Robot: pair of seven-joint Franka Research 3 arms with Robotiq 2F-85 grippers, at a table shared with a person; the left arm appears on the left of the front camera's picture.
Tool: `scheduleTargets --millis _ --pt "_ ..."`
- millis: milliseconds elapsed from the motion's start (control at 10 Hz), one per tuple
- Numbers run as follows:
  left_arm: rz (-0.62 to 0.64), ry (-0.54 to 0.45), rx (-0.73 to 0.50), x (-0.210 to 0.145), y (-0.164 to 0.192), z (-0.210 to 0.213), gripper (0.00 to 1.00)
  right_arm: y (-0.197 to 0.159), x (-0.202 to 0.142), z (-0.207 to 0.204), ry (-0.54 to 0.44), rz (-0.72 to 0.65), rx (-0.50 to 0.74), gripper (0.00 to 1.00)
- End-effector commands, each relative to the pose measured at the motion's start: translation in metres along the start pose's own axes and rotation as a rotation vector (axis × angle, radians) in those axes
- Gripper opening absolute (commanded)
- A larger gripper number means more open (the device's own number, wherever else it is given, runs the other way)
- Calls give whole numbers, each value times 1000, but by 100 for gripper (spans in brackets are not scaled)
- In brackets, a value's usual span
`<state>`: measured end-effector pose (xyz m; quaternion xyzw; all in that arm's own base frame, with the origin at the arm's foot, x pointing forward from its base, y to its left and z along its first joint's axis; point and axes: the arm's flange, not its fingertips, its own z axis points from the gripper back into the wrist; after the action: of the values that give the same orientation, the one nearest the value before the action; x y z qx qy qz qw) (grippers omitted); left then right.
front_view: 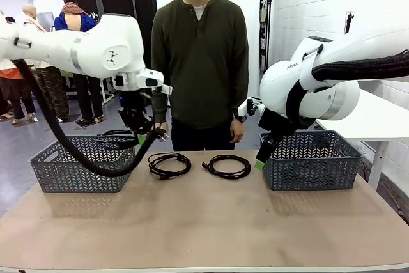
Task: Organize the cables according to human instructions.
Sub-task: Pick up a bundle of cables and place it in the basket indicated by the human.
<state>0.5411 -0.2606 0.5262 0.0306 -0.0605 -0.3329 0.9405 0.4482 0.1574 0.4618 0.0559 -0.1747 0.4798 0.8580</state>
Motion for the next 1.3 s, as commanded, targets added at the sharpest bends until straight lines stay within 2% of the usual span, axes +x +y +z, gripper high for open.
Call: scheduleTargets --millis 0,100,200,1000,1200 --pt "0 -38 -36 -20 19 5 0 0 -1 -1 1 -3 -2 100" --pt "12 -46 -42 -25 26 5 0 0 -1 -1 1 -3 -2 100" --pt "8 -8 -7 -6 15 4 0 0 -1 -1 1 -3 -2 100" --pt "-3 -6 -26 -7 12 0 0 0 -1 -1 1 -3 -2 100" --pt "-140 -13 14 -18 33 10 0 0 -1 -1 1 -3 -2 100"
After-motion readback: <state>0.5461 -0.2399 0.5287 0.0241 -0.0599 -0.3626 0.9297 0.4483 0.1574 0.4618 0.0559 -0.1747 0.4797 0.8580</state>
